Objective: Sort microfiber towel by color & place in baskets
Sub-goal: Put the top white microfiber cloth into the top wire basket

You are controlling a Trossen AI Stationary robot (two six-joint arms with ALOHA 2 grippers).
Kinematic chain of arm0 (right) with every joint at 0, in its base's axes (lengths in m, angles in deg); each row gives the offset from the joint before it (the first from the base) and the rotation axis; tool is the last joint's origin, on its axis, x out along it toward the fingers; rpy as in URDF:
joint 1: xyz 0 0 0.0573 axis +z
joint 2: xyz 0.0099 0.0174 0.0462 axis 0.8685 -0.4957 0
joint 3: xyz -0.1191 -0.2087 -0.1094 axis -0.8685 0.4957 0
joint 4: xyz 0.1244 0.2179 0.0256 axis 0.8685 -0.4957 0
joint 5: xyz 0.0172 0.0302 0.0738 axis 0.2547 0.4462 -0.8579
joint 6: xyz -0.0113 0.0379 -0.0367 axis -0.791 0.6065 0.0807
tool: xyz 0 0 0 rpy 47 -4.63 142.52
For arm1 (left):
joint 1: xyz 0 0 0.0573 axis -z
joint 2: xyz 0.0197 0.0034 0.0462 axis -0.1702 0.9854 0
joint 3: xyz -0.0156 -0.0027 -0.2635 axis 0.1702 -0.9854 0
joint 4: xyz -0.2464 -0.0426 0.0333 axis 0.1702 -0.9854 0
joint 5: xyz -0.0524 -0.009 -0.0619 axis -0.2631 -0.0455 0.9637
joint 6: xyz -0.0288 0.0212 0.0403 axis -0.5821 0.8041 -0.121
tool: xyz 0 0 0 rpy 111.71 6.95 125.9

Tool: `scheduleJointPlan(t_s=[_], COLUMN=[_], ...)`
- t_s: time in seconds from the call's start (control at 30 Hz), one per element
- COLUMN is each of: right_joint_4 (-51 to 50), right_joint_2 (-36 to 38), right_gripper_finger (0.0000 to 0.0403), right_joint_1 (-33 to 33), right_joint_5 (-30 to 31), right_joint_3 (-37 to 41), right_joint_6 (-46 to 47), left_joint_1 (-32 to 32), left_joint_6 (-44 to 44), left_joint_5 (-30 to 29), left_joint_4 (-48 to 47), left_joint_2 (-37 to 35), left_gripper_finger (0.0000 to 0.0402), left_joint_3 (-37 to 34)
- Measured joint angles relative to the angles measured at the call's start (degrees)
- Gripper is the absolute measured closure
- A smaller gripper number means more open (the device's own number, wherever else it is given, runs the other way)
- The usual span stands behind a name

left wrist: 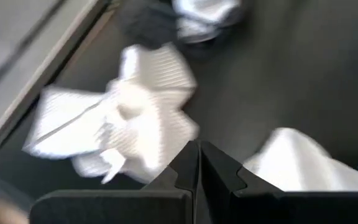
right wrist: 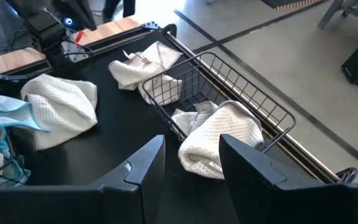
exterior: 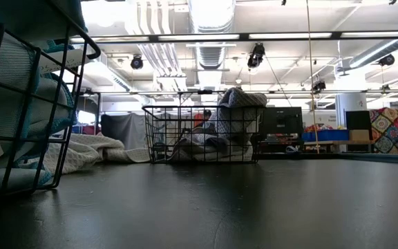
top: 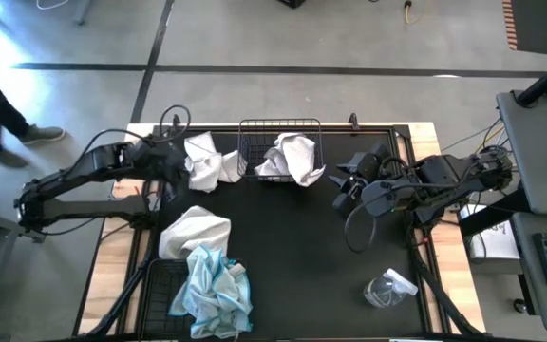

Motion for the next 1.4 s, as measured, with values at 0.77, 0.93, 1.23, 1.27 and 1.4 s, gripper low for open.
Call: scheduleJointPlan(t_s=[0.77, 0.93, 1.23, 1.27, 1.4], right_joint_4=[0.00, 0.00, 0.00, -0.02, -0.02], right_joint_2=[-0.07, -0.07, -0.11, -0.11, -0.11], right_gripper_finger=[0.0257, 0.0257, 0.0257, 0.0257, 0.0257], right_joint_1=[0.00, 0.00, 0.02, 0.02, 0.02], right_joint_5=[-0.44, -1.55, -1.74, -1.75, -1.81], right_joint_3=[0.00, 0.00, 0.00, 0.00, 0.00], right_joint_6=[2.45, 2.47, 2.53, 2.51, 2.51], left_joint_1=[0.00, 0.03, 0.05, 0.05, 0.03], left_joint_6=[-11.11, -9.47, -4.81, -3.51, 3.16], left_joint_5=[1.92, 2.55, 3.19, 3.19, 5.12], left_joint_4=[2.89, 6.34, 7.06, 7.12, 7.12], left_joint_2=[2.02, 3.63, 8.70, 9.32, 12.02], left_gripper_finger=[0.0353, 0.0335, 0.0333, 0.0333, 0.0334], left_joint_3=[-9.93, -11.46, -7.67, -7.01, -4.27])
